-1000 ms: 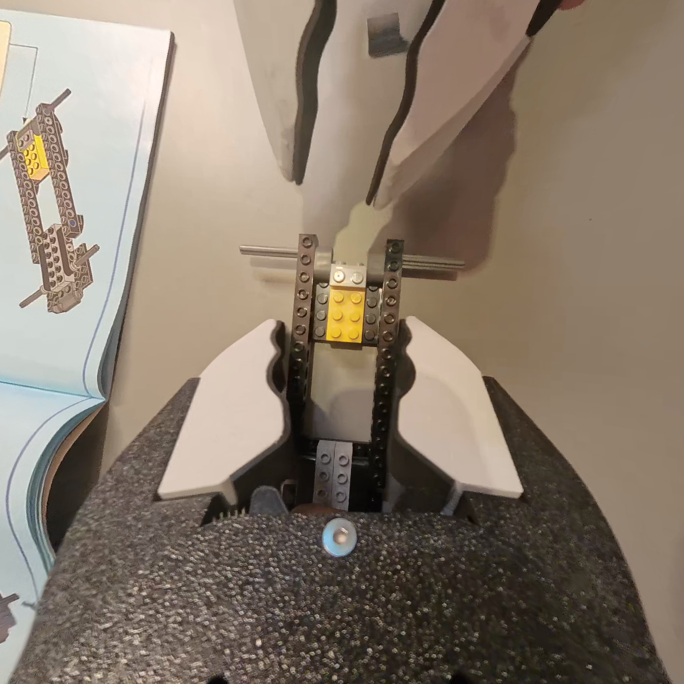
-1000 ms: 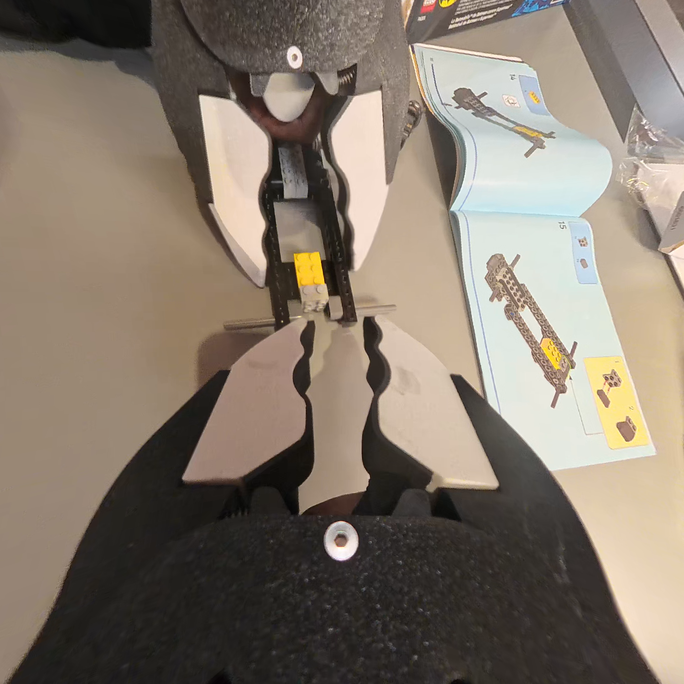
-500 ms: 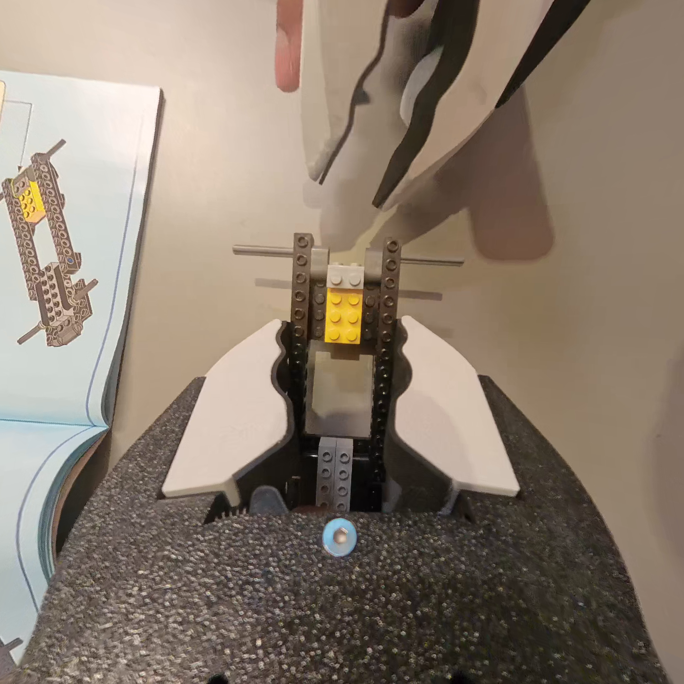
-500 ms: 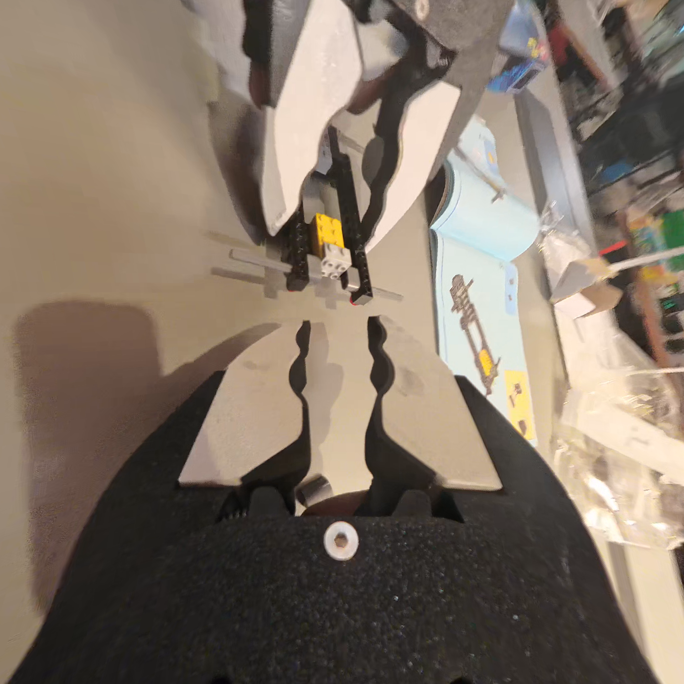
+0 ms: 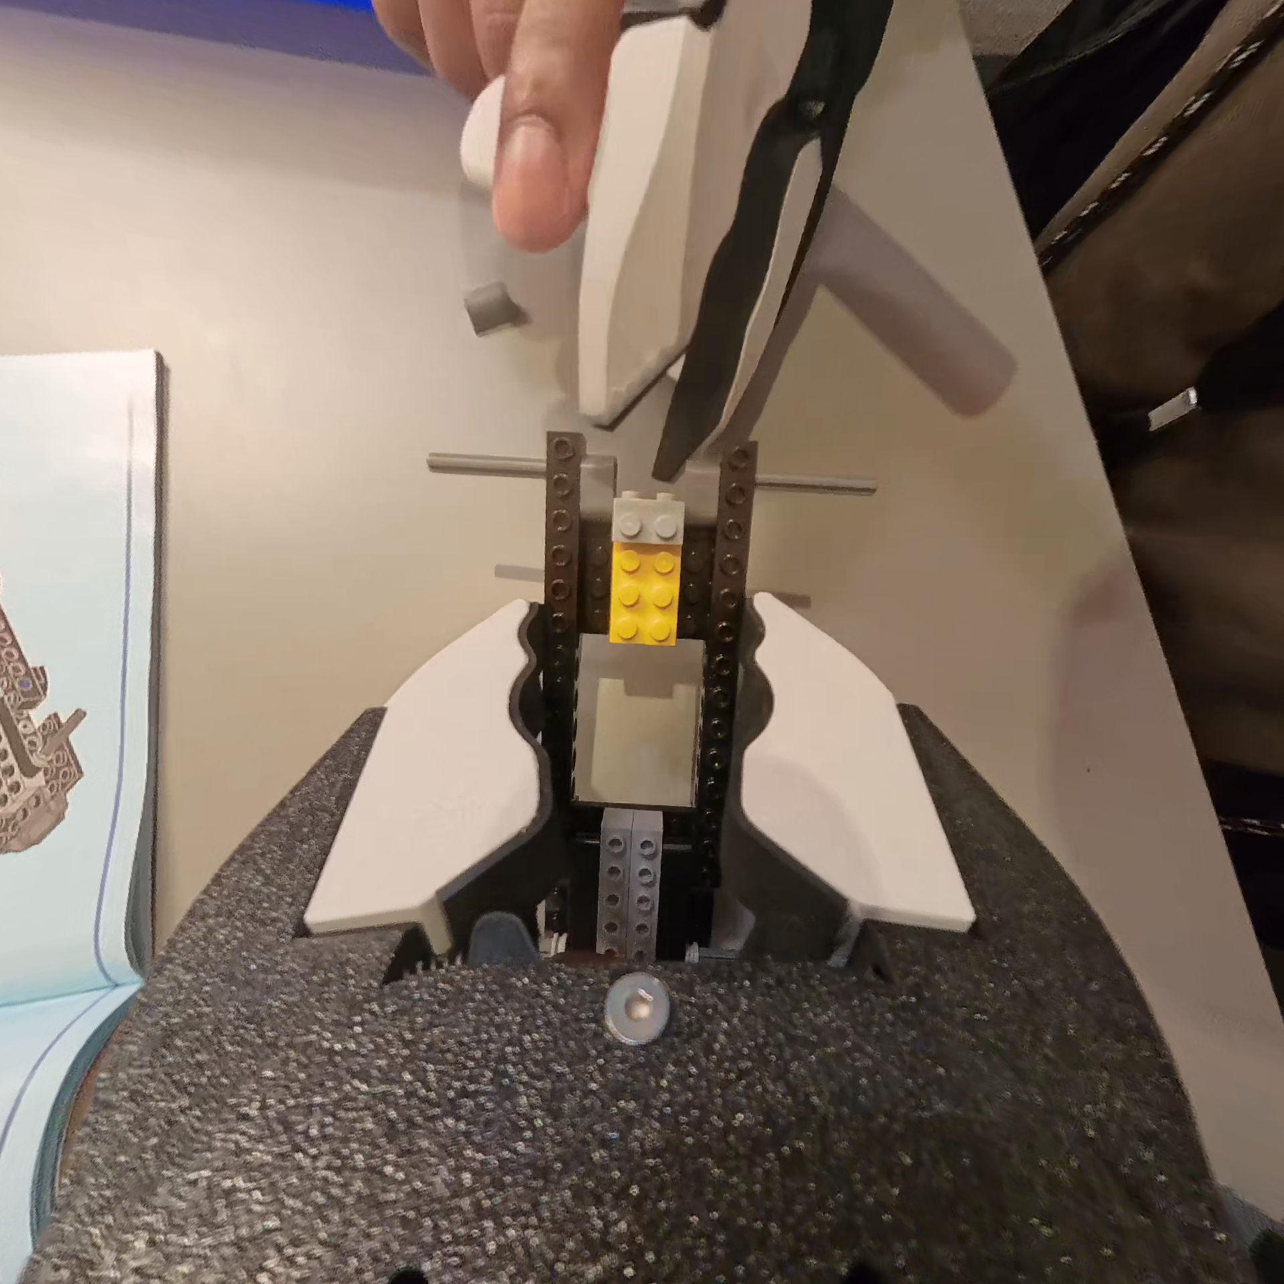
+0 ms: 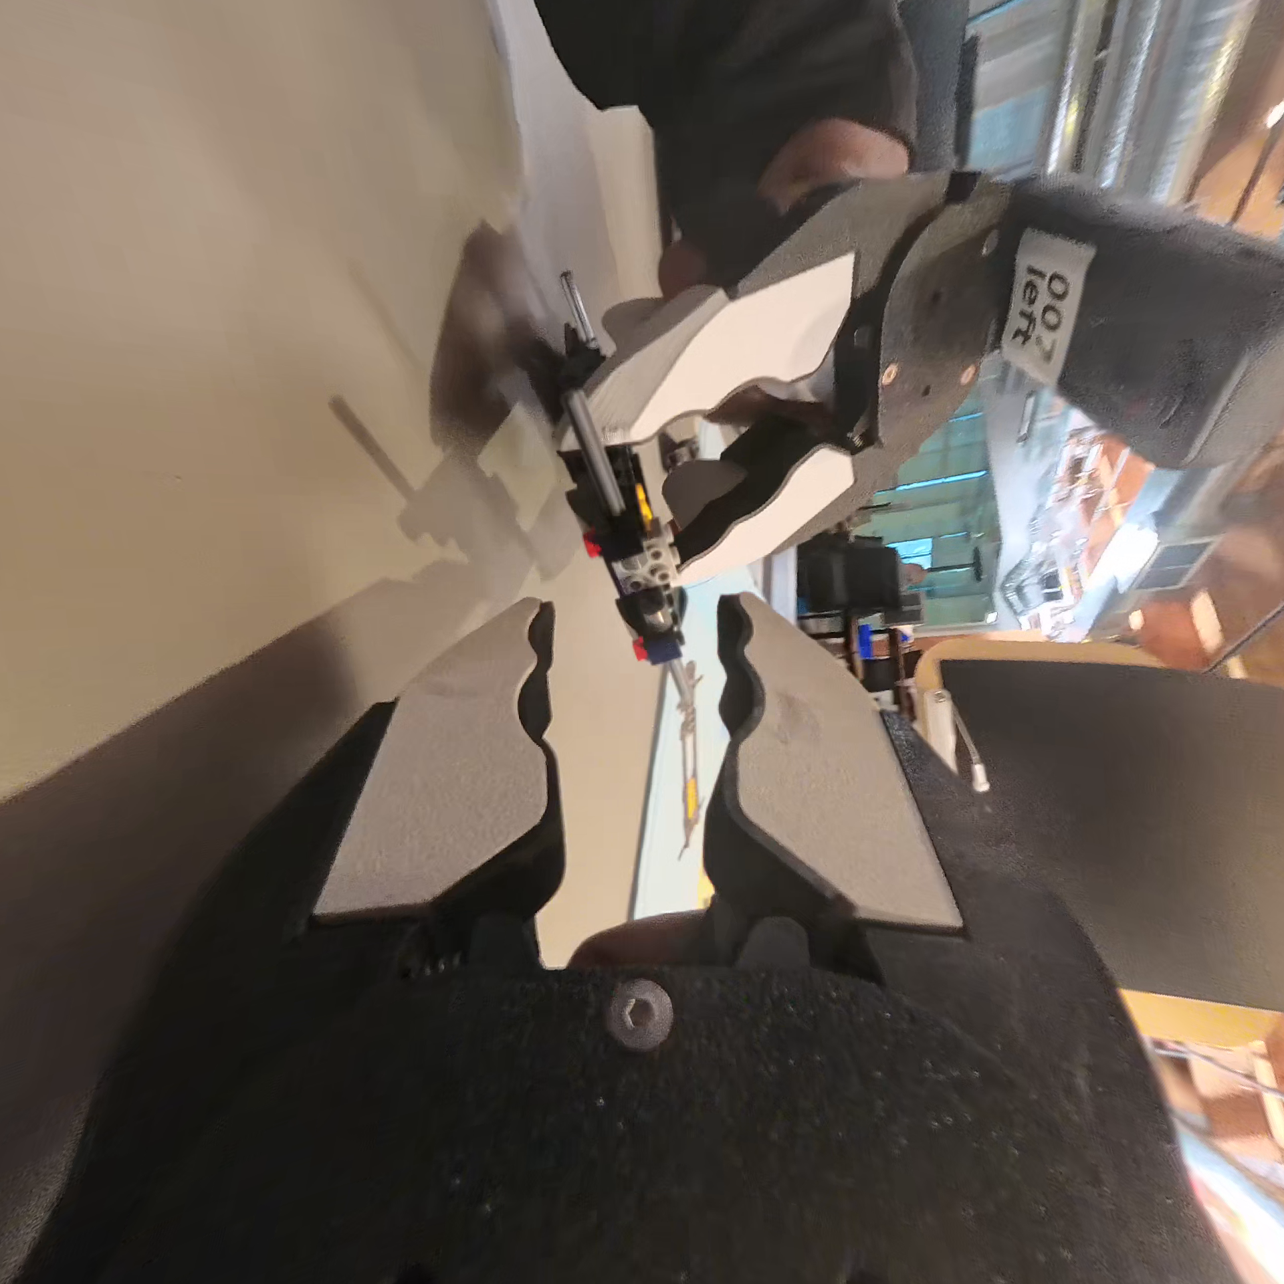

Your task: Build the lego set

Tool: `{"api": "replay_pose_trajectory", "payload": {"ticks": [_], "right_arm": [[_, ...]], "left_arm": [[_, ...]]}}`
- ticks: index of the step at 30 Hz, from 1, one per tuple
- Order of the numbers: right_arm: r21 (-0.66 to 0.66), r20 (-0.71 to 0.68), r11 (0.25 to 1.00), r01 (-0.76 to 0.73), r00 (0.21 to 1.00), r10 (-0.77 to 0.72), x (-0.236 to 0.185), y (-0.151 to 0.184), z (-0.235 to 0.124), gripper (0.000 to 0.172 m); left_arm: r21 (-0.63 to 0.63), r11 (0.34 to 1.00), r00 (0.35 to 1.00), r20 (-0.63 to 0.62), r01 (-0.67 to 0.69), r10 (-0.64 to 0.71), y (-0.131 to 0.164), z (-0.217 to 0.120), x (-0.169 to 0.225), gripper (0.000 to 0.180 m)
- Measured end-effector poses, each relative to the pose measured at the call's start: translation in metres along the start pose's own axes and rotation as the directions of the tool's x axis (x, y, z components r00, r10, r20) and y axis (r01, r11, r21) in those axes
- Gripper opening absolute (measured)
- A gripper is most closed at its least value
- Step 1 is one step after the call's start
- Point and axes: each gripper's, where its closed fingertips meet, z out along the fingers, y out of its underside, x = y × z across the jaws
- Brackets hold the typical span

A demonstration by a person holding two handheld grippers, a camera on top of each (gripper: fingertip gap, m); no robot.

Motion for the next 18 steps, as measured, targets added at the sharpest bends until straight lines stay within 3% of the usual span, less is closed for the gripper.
{"api": "replay_pose_trajectory", "payload": {"ticks": [5, 18], "right_arm": [[0.032, -0.096, 0.997, 0.072, 0.993, -0.069, 0.0104, -0.0093, -0.0041, 0.045], [0.021, -0.069, 0.991, 0.133, 0.989, -0.131, 0.0032, -0.0118, 0.0035, 0.039]], "left_arm": [[0.018, 1.0, 1.0, -0.024, -0.018, 0.019, -0.0084, -0.0006, 0.0022, 0.054], [0.0, 0.999, 0.998, -0.061, -0.033, 0.033, -0.0113, 0.0048, 0.008, 0.054]]}}
